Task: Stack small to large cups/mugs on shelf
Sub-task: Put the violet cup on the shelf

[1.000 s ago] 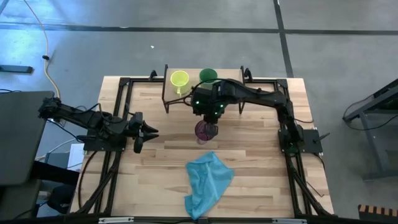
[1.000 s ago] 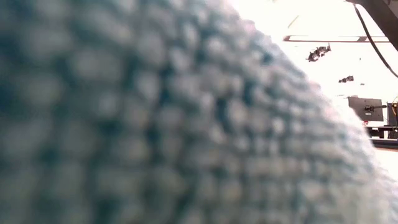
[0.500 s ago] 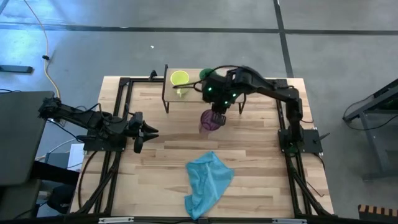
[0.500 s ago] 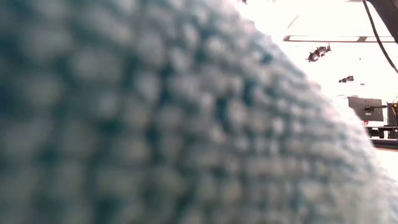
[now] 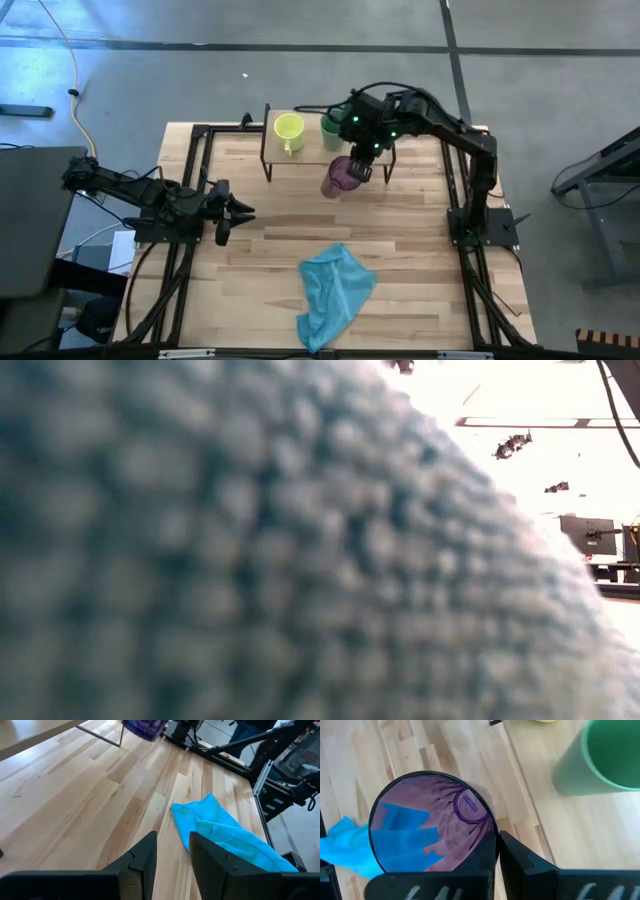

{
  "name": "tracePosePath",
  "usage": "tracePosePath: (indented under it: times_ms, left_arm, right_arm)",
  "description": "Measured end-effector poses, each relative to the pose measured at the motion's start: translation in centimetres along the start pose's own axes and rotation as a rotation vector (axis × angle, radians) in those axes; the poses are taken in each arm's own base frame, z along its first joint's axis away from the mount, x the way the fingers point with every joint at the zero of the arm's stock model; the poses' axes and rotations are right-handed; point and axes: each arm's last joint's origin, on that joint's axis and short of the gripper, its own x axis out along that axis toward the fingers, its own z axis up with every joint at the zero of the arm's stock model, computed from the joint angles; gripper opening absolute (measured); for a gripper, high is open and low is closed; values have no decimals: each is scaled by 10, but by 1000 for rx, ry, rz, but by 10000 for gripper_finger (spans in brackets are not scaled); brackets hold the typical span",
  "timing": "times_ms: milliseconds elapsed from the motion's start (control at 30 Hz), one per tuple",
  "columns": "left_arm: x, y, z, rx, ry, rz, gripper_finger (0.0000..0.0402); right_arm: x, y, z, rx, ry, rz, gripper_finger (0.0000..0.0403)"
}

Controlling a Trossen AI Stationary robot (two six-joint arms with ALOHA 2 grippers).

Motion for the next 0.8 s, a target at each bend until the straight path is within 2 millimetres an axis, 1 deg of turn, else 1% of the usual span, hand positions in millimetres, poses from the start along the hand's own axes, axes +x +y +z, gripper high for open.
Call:
tracePosePath:
  times_ms: [267,400,567,800]
  left_arm:
    - [0,0,0,0,0,1,104]
    - [0,0,0,0,1,1,104]
    - [0,0,0,0,1,2,104]
    - [0,0,0,1,3,3,104]
  right_arm:
    - [-10,-14,-2,43,-26,-18,0]
    - [-11,-14,-2,28,-27,-9,0]
    - [-11,-12,-2,-23,-23,41,0]
    - [-11,-10,-3,-52,-21,98,0]
